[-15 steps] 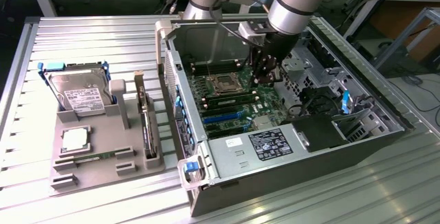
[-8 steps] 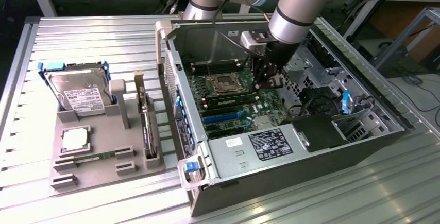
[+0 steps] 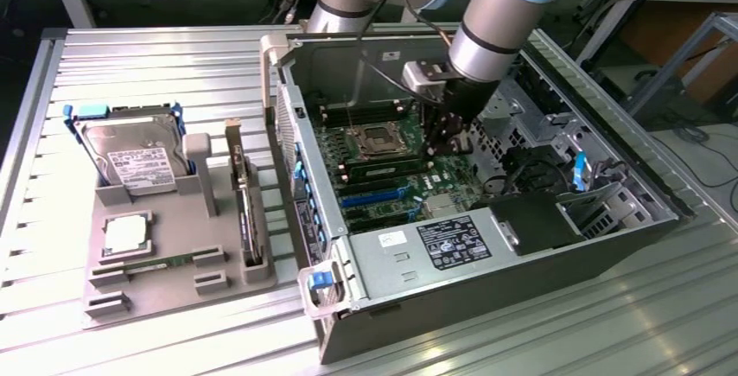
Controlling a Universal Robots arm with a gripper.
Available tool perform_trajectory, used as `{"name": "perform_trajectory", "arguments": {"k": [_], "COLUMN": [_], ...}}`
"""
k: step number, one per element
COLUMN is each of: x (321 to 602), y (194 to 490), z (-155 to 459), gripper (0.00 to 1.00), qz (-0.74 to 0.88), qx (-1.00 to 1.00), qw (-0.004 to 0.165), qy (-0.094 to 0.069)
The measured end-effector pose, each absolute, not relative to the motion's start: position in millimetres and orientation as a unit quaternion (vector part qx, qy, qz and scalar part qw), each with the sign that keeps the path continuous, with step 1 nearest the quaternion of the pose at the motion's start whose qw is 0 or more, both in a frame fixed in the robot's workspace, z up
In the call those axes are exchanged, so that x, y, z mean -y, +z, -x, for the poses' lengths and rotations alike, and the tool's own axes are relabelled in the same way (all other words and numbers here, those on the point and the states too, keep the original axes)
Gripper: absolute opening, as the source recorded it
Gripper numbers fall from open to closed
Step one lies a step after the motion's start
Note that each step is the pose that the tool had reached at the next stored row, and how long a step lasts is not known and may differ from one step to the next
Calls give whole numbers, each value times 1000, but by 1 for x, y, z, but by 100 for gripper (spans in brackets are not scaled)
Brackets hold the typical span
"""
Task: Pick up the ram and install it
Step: 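Press down the ram until it locks into place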
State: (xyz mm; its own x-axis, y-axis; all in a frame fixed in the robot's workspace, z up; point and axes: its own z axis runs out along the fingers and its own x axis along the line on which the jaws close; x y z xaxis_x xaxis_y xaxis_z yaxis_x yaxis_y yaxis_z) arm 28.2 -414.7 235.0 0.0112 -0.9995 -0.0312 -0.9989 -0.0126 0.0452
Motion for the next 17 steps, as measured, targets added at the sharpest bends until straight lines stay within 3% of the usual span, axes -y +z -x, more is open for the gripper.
{"name": "perform_trajectory", "arguments": {"k": [17], "x": [413], "y": [249], "z": [53], "gripper": [10], "qz": [-711], "qx": [703], "qw": [11], "qy": [-25]}}
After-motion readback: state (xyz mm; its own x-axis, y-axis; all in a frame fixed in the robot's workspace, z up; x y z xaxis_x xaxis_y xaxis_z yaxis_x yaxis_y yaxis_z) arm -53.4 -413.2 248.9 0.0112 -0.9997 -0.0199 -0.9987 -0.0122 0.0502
